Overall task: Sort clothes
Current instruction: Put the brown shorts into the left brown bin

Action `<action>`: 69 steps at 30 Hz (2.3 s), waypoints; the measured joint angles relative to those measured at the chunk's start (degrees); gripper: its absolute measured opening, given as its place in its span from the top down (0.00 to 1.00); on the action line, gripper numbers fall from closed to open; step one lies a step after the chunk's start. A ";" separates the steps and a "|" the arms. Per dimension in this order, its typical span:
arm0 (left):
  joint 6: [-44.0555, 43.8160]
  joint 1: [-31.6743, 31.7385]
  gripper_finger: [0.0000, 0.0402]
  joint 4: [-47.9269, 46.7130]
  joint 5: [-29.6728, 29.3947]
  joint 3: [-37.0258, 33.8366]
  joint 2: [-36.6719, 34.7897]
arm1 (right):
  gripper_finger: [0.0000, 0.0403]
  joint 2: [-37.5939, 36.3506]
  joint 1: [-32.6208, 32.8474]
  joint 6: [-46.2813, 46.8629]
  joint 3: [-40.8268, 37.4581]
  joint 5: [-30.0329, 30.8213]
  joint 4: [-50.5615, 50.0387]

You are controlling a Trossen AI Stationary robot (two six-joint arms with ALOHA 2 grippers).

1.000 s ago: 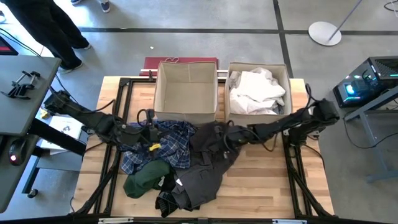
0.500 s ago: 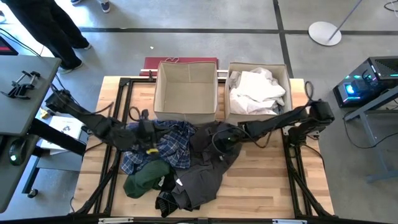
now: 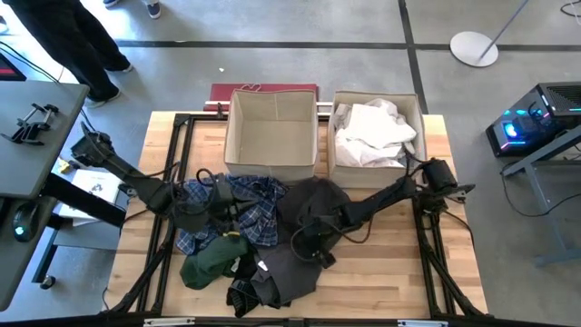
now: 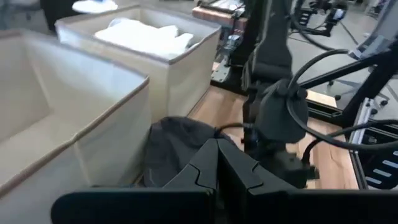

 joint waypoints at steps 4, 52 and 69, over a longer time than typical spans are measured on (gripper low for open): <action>5.19 -0.56 1.00 3.37 0.60 -0.02 1.30 | 0.45 3.10 -0.06 4.39 0.14 1.61 3.10; 46.74 -5.84 0.45 37.88 -7.74 2.71 19.75 | 0.99 -20.81 -2.18 13.80 -0.41 25.50 4.07; 17.27 2.67 0.44 7.94 7.22 2.78 20.61 | 0.98 -20.68 0.53 6.16 -0.50 21.29 6.58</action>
